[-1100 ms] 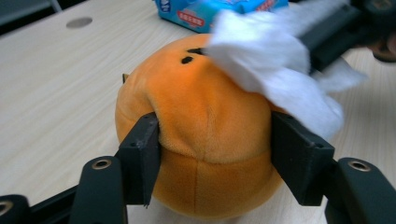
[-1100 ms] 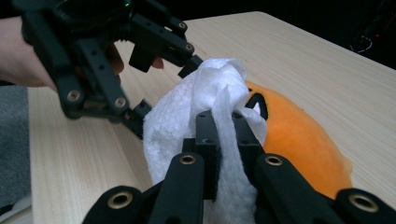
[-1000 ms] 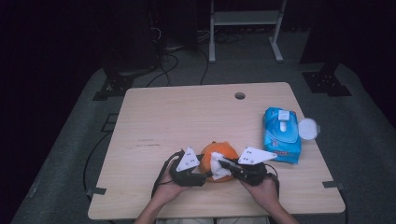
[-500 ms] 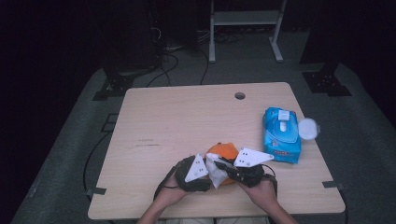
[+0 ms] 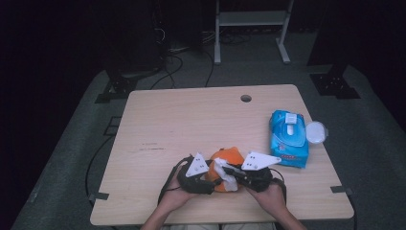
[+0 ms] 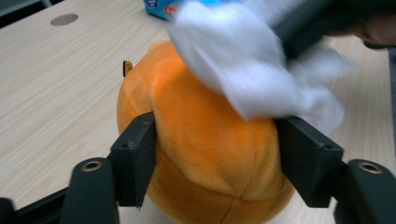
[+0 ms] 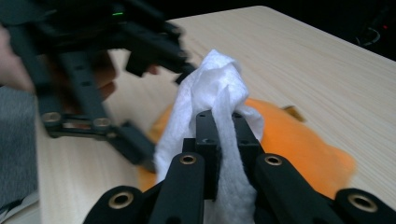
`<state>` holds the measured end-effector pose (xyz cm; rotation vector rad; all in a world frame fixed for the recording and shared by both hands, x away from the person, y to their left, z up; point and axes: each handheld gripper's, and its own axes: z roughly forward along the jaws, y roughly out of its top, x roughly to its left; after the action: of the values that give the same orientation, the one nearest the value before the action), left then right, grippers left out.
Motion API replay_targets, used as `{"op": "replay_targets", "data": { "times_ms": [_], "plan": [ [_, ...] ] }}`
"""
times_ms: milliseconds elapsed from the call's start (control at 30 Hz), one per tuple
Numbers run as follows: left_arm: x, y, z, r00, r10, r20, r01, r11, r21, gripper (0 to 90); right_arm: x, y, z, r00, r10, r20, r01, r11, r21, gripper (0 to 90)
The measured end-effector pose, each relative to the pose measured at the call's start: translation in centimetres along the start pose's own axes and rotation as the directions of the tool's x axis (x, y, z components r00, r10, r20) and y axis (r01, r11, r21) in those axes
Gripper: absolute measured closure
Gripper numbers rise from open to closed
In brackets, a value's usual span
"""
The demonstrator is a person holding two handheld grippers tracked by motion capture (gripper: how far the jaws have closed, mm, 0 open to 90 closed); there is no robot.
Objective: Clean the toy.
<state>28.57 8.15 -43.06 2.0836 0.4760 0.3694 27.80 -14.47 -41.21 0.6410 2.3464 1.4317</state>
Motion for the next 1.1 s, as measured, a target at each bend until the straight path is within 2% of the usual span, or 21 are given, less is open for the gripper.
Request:
{"op": "replay_targets", "data": {
  "times_ms": [33,100,167,233,300,400,433,467,500,633,700,767,800,833,867,900,933,967,1033,1100],
  "plan": [
    [0.0,0.0,-0.1,0.9998,0.019,0.000,-0.019,0.9998,0.006,34.6,-0.5,-0.1,-0.2,0.9998,0.019,0.010,-0.019,1.000,-0.003,84.3],
    [0.0,-0.1,-0.1,0.9998,0.018,0.002,-0.018,0.9998,-0.003,34.9,-1.7,-0.5,-0.7,0.9976,0.049,0.048,-0.049,0.999,-0.003,84.3],
    [0.1,-0.1,0.0,1.0000,0.002,0.006,-0.001,0.9999,-0.014,31.8,-2.8,-1.1,-1.2,0.9935,0.079,0.083,-0.079,0.997,0.001,84.4],
    [0.2,0.0,0.1,0.9995,-0.023,0.020,0.024,0.9996,-0.016,25.4,-3.2,-1.6,-1.4,0.9907,0.103,0.088,-0.104,0.995,0.001,84.4],
    [-0.1,0.1,0.3,1.0000,-0.002,0.008,0.002,1.0000,-0.009,25.0,-2.4,-1.3,-1.3,0.9942,0.090,0.059,-0.090,0.996,-0.009,84.3],
    [-0.6,0.1,0.1,0.9970,0.078,0.003,-0.078,0.9970,0.002,33.0,-0.2,-0.4,-0.6,0.9988,0.032,-0.037,-0.033,0.999,-0.027,84.1],
    [-0.8,0.1,0.1,0.9954,0.096,-0.001,-0.096,0.9954,0.004,34.9,0.4,-0.1,-0.3,0.9989,0.005,-0.047,-0.006,1.000,-0.024,84.1],
    [-0.8,0.0,0.0,0.9943,0.107,-0.004,-0.107,0.9943,0.006,36.5,0.7,0.1,-0.1,0.9993,-0.017,-0.034,0.017,1.000,-0.012,84.2],
    [-0.7,0.0,-0.1,0.9944,0.106,0.001,-0.106,0.9944,0.003,37.5,0.5,0.1,-0.2,0.9994,-0.024,-0.023,0.024,1.000,-0.008,84.2],
    [-0.3,-0.4,-0.3,0.9951,0.098,0.014,-0.098,0.9952,-0.001,38.1,-2.4,-0.9,-1.1,0.9965,0.053,0.064,-0.053,0.999,0.001,84.3],
    [0.0,-0.4,-0.2,0.9976,0.067,0.019,-0.067,0.9977,-0.005,35.1,-3.5,-1.7,-1.5,0.9905,0.107,0.086,-0.108,0.994,0.006,84.3],
    [0.2,0.0,0.0,0.9995,0.014,0.028,-0.015,0.9999,0.005,24.0,-3.4,-1.8,-1.4,0.9895,0.118,0.084,-0.119,0.993,0.005,84.3],
    [0.1,0.2,0.1,0.9997,-0.004,0.024,0.004,0.9999,0.011,16.8,-2.9,-1.7,-1.2,0.9910,0.115,0.068,-0.115,0.993,-0.001,84.2],
    [0.0,0.3,0.2,0.9999,-0.007,0.015,0.006,0.9999,0.012,12.8,-2.3,-1.4,-1.0,0.9915,0.125,0.035,-0.125,0.992,-0.009,84.2],
    [-0.1,0.3,0.3,1.0000,0.004,0.003,-0.004,0.9997,0.025,12.7,-1.7,-1.1,-0.7,0.9925,0.122,-0.008,-0.123,0.992,-0.021,84.2],
    [-0.1,0.1,0.2,0.9998,0.019,-0.003,-0.019,0.9996,0.020,16.4,-1.2,-0.8,-0.5,0.9935,0.110,-0.028,-0.111,0.994,-0.019,84.2],
    [0.0,0.0,0.1,0.9998,0.020,-0.004,-0.020,0.9996,0.020,22.0,-0.8,-0.5,-0.4,0.9966,0.079,-0.024,-0.080,0.997,-0.014,84.2],
    [0.2,-0.1,-0.1,0.9999,0.014,0.005,-0.014,0.9997,0.019,25.4,-0.8,-0.4,-0.4,0.9971,0.073,-0.020,-0.073,0.997,-0.011,84.3],
    [0.4,-0.3,-0.3,0.9997,0.022,0.008,-0.022,0.9996,0.020,30.2,-1.8,-0.7,-0.6,0.9944,0.106,-0.007,-0.106,0.994,-0.018,84.3],
    [0.7,-0.6,-0.4,0.9997,0.020,0.015,-0.020,0.9995,0.024,31.5,-3.1,-1.5,-1.0,0.9902,0.137,0.030,-0.136,0.991,-0.013,84.4]
  ]
}}
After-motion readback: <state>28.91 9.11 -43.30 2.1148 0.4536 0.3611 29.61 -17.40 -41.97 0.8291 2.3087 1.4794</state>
